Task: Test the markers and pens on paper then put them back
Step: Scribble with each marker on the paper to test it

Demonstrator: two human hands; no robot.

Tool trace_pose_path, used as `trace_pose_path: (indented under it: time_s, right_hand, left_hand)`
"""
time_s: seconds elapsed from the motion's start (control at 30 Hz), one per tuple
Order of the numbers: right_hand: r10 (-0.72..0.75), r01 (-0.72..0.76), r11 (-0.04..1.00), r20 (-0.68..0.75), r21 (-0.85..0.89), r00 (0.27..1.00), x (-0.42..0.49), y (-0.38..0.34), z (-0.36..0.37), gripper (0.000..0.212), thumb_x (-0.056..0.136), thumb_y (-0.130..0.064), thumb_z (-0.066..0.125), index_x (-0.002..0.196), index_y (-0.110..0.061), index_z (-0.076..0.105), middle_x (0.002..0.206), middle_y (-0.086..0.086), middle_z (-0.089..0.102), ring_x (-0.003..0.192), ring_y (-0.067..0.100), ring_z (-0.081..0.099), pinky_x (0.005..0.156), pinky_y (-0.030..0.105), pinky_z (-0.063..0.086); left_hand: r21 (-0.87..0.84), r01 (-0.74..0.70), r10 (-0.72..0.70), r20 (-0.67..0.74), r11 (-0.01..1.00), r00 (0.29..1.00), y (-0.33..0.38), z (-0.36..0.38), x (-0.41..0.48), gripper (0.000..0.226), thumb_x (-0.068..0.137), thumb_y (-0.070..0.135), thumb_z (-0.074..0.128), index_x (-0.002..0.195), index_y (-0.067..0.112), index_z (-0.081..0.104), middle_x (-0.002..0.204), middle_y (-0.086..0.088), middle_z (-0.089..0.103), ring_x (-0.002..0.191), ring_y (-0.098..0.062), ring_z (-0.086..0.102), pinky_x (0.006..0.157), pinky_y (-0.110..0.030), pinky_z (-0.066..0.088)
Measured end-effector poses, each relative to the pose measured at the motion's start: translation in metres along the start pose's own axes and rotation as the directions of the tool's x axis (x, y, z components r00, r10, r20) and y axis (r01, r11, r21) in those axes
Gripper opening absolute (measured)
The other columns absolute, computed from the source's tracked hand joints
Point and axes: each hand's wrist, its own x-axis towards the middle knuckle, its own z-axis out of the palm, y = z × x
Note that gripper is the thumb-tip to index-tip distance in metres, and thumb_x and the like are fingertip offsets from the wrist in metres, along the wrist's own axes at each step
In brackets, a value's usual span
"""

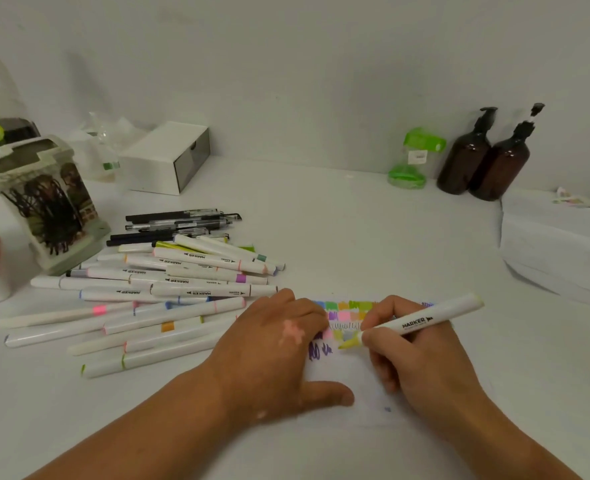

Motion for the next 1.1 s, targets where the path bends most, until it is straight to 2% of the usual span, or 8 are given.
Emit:
trace_pose_path:
  time_s: [0.07,0.17,0.33,0.5,0.6,0.93,1.1]
  right_hand:
    - [-0.007,0.007,0.999,0.010,-0.053,1.000,0.0012,0.0003,-0.0009,0.002,0.076,-0.020,0.069,0.078,-0.021,0.069,0.052,0.005,0.060,0.043,0.016,0.053,0.042,0.030,0.044]
    - [-0.018,0.020,0.996,0.026,-0.091,1.000,0.0031,0.0044,-0.0012,0.013,0.084,-0.009,0.071,0.079,-0.021,0.070,0.054,0.007,0.064,0.044,0.018,0.057,0.044,0.032,0.049]
    - [-0.021,0.023,0.993,0.018,-0.113,1.000,0.0026,0.0043,0.0002,0.012,0.085,-0.011,0.072,0.079,-0.022,0.070,0.055,0.007,0.065,0.044,0.016,0.059,0.044,0.029,0.051]
    - [-0.015,0.018,0.987,0.021,-0.158,1.000,0.0022,0.0016,0.0000,0.014,0.083,-0.014,0.074,0.078,-0.027,0.071,0.056,0.004,0.067,0.043,0.012,0.061,0.043,0.019,0.046]
    - [-0.001,0.009,0.984,0.046,-0.178,0.999,0.0019,0.0003,-0.0007,0.015,0.082,-0.013,0.074,0.078,-0.027,0.071,0.058,0.003,0.067,0.045,0.011,0.060,0.045,0.023,0.048]
    - [0.009,-0.006,0.987,0.017,-0.158,1.000,0.0012,-0.0005,-0.0006,0.015,0.084,-0.017,0.073,0.077,-0.029,0.069,0.055,0.000,0.065,0.042,0.009,0.060,0.043,0.017,0.046]
    - [0.010,-0.008,0.987,0.013,-0.161,1.000,0.0019,-0.0006,-0.0004,0.015,0.086,-0.015,0.071,0.075,-0.026,0.067,0.056,0.002,0.065,0.043,0.011,0.060,0.043,0.019,0.046]
  left_hand:
    - [-0.006,0.019,-0.019,0.014,1.000,1.000,-0.0020,-0.0010,0.0000,0.091,0.064,0.098,0.037,0.124,0.033,0.060,0.124,0.019,0.058,0.104,-0.007,0.045,0.096,-0.034,0.045]
    - [-0.001,0.020,-0.020,0.027,1.000,0.999,-0.0032,-0.0018,-0.0003,0.092,0.064,0.097,0.037,0.128,0.034,0.058,0.127,0.020,0.057,0.105,-0.007,0.044,0.098,-0.034,0.043]
    - [0.005,0.021,-0.021,0.028,1.000,0.999,-0.0018,-0.0027,-0.0009,0.091,0.065,0.096,0.039,0.130,0.035,0.058,0.131,0.022,0.055,0.107,-0.006,0.044,0.100,-0.032,0.041]
    - [-0.004,0.026,-0.026,0.034,1.000,0.999,-0.0003,-0.0039,-0.0012,0.090,0.065,0.096,0.040,0.128,0.035,0.059,0.129,0.022,0.056,0.107,-0.007,0.045,0.100,-0.033,0.042]
    - [-0.009,0.026,-0.025,0.032,1.000,0.999,0.0002,-0.0045,-0.0011,0.091,0.065,0.096,0.041,0.130,0.035,0.059,0.131,0.022,0.055,0.108,-0.007,0.046,0.100,-0.032,0.042]
    - [-0.036,0.028,-0.027,0.030,0.999,0.999,0.0004,-0.0054,-0.0009,0.091,0.063,0.096,0.044,0.130,0.036,0.059,0.132,0.025,0.053,0.107,-0.005,0.045,0.098,-0.027,0.041]
    - [-0.049,0.019,-0.017,0.040,0.999,0.999,0.0013,-0.0084,-0.0008,0.085,0.065,0.093,0.048,0.124,0.034,0.063,0.129,0.023,0.056,0.105,-0.007,0.047,0.098,-0.028,0.041]
